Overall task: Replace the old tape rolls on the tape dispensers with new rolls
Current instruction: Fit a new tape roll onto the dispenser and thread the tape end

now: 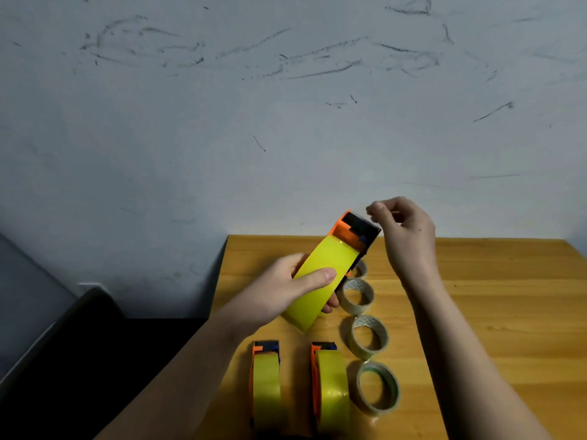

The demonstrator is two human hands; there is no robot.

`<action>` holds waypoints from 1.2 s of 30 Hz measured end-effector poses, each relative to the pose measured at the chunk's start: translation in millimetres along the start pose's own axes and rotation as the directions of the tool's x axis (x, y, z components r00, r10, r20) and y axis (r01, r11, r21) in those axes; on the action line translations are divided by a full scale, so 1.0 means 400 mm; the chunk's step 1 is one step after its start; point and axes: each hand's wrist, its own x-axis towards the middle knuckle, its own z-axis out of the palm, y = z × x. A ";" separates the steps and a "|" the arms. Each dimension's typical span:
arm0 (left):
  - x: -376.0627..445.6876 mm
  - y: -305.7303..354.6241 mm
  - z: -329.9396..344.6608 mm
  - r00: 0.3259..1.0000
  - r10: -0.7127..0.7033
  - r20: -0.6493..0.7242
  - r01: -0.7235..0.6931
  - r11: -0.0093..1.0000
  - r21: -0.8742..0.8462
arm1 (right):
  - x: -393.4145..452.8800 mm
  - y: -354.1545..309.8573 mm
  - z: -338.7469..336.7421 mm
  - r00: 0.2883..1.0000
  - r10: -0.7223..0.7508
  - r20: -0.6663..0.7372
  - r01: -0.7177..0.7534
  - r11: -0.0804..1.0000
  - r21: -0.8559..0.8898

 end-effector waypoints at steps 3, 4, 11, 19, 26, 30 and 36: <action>0.007 -0.001 -0.004 1.000 0.000 -0.031 0.000 1.000 0.000 | 0.001 -0.010 -0.007 0.998 -0.002 0.067 -0.001 0.999 0.042; 0.007 0.000 -0.004 0.999 0.002 -0.047 -0.002 1.000 -0.001 | 0.000 -0.010 -0.010 0.996 -0.005 0.086 0.002 1.000 0.031; 0.010 0.004 0.018 0.970 0.077 -0.230 -0.071 0.997 0.032 | 0.005 -0.024 -0.020 0.988 0.026 0.151 -0.036 0.997 0.063; 0.005 -0.002 -0.012 0.994 0.066 -0.083 -0.062 0.997 0.053 | -0.003 -0.036 -0.001 0.997 -0.073 0.031 0.076 0.990 -0.123; 0.003 -0.008 -0.013 0.978 0.121 -0.169 -0.108 0.991 0.081 | 0.002 -0.031 -0.003 0.997 -0.016 0.078 0.024 0.994 -0.103; -0.008 -0.009 -0.010 0.983 0.113 -0.147 -0.105 0.992 0.064 | 0.016 -0.031 -0.017 0.997 0.041 0.061 -0.039 0.999 -0.030; -0.009 -0.016 -0.036 0.999 0.034 -0.007 -0.034 0.999 -0.018 | 0.029 -0.031 -0.036 0.977 0.106 0.184 -0.119 0.991 0.064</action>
